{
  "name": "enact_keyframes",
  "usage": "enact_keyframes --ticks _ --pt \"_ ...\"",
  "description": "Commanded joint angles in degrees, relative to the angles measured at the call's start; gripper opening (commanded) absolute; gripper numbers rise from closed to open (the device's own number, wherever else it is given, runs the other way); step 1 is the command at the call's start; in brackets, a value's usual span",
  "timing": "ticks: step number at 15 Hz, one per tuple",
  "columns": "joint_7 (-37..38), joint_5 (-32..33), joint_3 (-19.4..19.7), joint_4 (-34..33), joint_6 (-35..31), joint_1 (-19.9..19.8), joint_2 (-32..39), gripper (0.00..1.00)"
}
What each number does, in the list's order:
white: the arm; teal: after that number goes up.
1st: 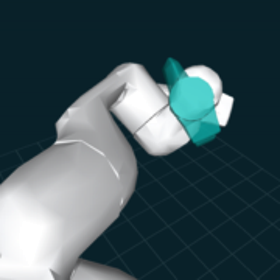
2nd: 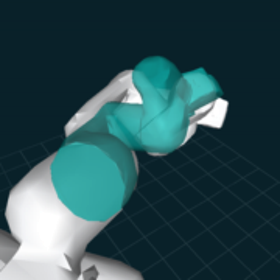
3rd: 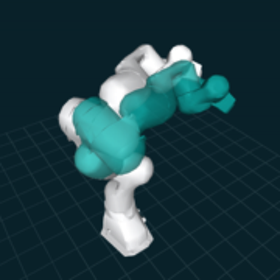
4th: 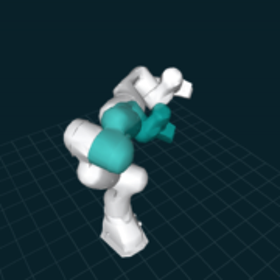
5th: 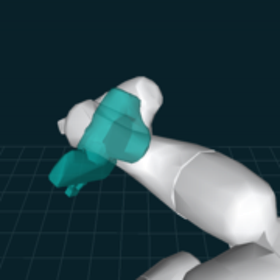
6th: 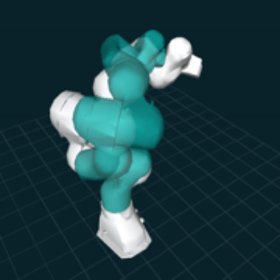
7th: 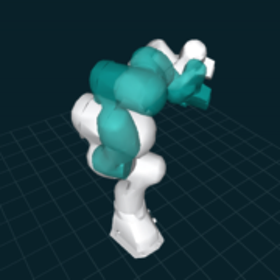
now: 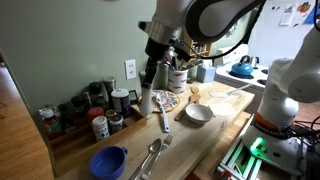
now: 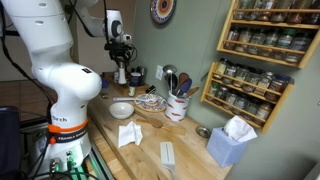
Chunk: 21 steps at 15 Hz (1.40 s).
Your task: Put the salt cellar in the brown box
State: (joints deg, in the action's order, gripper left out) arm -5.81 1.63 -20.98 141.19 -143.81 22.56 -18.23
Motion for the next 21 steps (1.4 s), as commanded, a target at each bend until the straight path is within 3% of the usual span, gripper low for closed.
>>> enact_keyframes --ticks 1,12,21 --pt "3.46 2.67 -1.09 -1.74 -2.83 -1.04 2.76 0.35" --pt "7.62 8.75 -1.37 -8.38 -6.01 -2.41 13.08 0.35" --pt "8.26 9.93 0.04 -12.10 -5.89 -2.56 18.98 0.35"
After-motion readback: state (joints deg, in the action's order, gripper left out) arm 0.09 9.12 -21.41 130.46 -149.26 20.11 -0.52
